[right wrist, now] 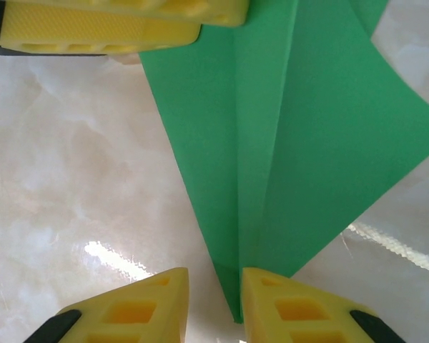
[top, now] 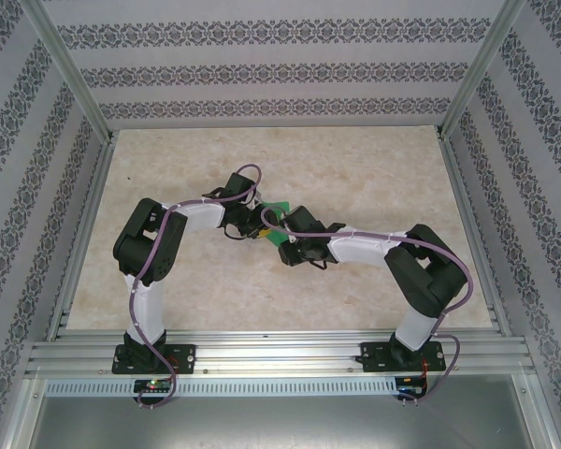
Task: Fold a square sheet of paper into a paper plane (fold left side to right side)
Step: Fourth fold the wing at the center of the table.
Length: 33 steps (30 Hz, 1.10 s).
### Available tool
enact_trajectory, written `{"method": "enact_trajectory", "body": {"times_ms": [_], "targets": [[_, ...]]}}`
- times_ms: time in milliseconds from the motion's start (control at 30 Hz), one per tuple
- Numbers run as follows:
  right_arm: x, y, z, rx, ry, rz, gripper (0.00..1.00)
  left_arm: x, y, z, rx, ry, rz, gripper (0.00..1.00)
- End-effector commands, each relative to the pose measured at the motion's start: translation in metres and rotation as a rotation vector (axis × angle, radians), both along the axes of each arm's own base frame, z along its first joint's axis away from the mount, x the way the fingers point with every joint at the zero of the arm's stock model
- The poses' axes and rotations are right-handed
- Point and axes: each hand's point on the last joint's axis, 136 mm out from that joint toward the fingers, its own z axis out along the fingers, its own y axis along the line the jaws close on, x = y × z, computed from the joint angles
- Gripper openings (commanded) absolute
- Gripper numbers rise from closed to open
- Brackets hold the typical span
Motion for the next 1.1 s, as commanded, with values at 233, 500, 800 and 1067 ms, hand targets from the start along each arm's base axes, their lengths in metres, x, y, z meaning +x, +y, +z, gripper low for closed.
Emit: {"method": "enact_trajectory", "body": {"times_ms": [233,500,800,1067], "targets": [[0.009,-0.011,0.039,0.001,-0.121,-0.035,0.33,-0.004,-0.001,-0.008,0.026,-0.001,-0.021,0.34],[0.009,0.004,0.018,-0.013,-0.062,-0.013,0.31,-0.004,0.000,-0.010,0.026,0.005,-0.018,0.34],[0.012,0.002,0.007,-0.051,-0.049,-0.023,0.30,-0.004,0.000,-0.010,0.025,0.005,-0.018,0.34],[0.011,0.005,0.000,-0.055,-0.029,-0.014,0.26,-0.005,-0.001,-0.011,0.024,0.005,-0.020,0.34]]}}
